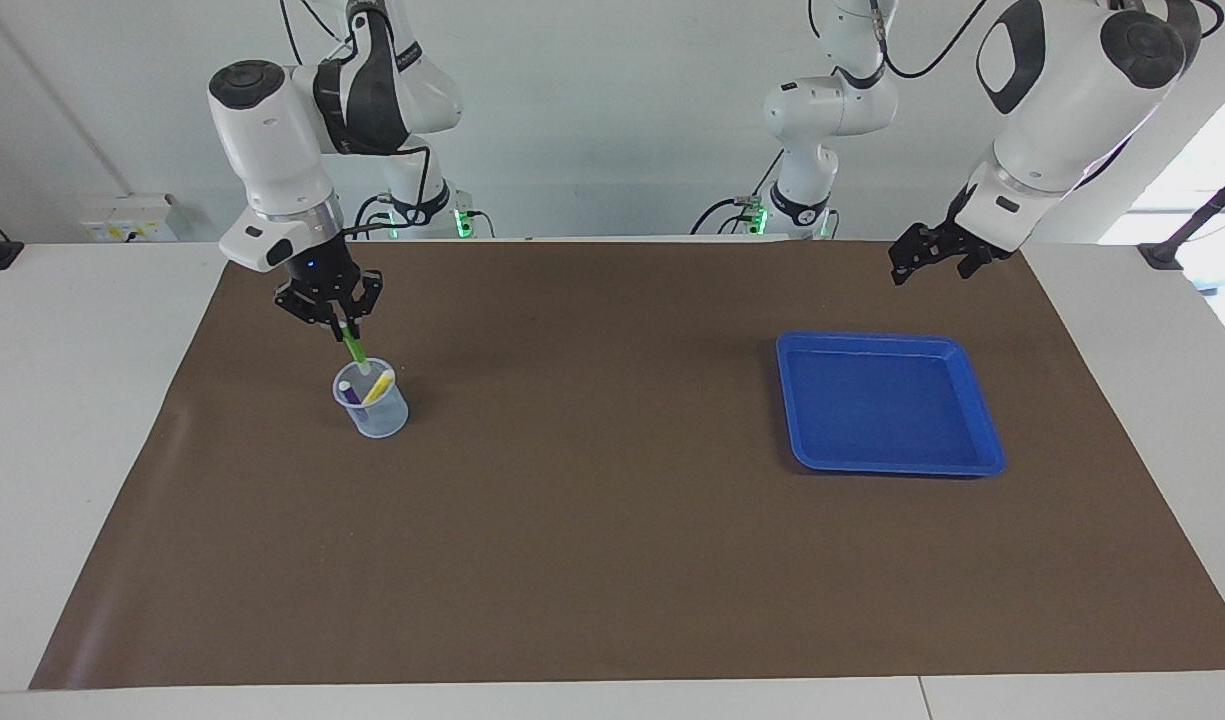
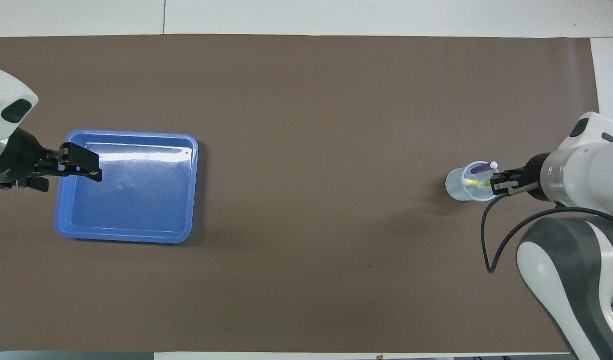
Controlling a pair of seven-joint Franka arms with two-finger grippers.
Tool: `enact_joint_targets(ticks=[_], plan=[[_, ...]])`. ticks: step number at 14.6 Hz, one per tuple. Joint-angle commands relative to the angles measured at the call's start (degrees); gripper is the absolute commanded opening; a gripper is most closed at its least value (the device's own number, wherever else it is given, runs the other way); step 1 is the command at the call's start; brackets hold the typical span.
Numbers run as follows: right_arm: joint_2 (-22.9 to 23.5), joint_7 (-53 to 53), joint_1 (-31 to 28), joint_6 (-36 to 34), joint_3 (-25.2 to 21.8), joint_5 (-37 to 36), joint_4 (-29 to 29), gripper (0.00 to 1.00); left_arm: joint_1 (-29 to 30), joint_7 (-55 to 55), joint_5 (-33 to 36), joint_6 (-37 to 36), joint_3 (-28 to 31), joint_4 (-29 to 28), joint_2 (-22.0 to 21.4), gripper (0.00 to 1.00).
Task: Transfer and insert pens with both arms
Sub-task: 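Insert the green pen into the cup with the right gripper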
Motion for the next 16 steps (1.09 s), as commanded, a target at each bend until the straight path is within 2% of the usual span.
enact_joint_targets(ticks=[1, 4, 8, 11, 16], plan=[[-1.7, -1.7, -0.2, 4.4, -1.0, -1.0, -4.2, 0.00, -2.4, 1.9, 1.9, -4.7, 0.8, 4.6, 0.0, 1.00], [-1.0, -1.3, -0.2, 6.9, -1.1, -1.0, -5.4, 0.00, -3.2, 1.0, 0.8, -2.9, 1.3, 4.3, 0.0, 1.00], [0.1, -0.9, -0.3, 9.3, -1.1, -0.7, -6.7, 0.00, -2.8, 0.6, -0.4, 0.5, 2.0, 0.0, -1.2, 1.00], [1.4, -0.8, -0.3, 9.7, -1.1, 0.0, -7.1, 0.00, -3.1, 0.5, -2.9, 2.2, 2.1, 0.2, -0.6, 1.00], [3.2, -0.4, -0.3, 13.1, -1.2, 0.2, -7.7, 0.00, -2.7, 0.7, -3.0, 1.6, 1.8, 0.5, -0.9, 1.00]])
